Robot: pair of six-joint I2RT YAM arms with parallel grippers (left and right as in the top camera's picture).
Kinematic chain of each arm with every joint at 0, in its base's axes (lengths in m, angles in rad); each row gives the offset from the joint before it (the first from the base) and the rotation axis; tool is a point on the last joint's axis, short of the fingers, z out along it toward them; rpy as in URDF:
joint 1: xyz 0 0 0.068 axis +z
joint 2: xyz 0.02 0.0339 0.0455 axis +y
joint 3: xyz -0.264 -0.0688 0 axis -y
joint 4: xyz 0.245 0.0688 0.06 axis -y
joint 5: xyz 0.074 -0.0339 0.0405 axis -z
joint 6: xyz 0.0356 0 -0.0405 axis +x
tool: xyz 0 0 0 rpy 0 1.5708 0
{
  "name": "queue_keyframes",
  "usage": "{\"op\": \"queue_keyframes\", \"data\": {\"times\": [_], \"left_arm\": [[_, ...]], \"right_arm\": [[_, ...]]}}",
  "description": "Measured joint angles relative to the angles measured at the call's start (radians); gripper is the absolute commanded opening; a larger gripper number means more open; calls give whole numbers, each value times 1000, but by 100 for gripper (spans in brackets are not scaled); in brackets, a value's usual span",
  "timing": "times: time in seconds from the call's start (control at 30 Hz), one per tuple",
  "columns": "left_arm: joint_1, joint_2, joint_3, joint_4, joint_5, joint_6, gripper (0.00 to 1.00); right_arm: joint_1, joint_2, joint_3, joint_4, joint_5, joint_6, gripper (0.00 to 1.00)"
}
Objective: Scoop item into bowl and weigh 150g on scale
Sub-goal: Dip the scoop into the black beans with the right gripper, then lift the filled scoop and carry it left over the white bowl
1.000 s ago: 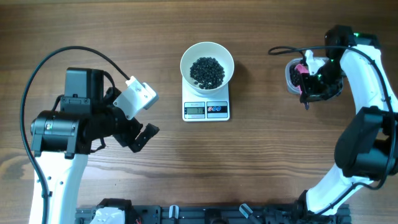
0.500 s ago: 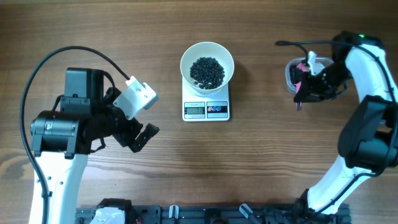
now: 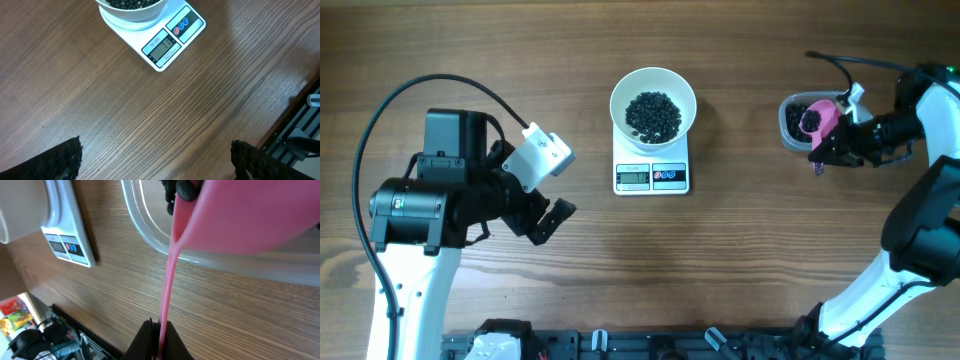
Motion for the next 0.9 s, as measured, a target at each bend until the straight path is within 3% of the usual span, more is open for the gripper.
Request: {"op": "queue_keyframes", "data": {"times": [0.57,0.9], "left_arm": [[0,0,0,0,0,0,100],[0,0,0,0,0,0,100]], "right_arm": [[-42,0,0,-78,-239,-134,5],[82,-62,0,-60,-317,-136,5]]}}
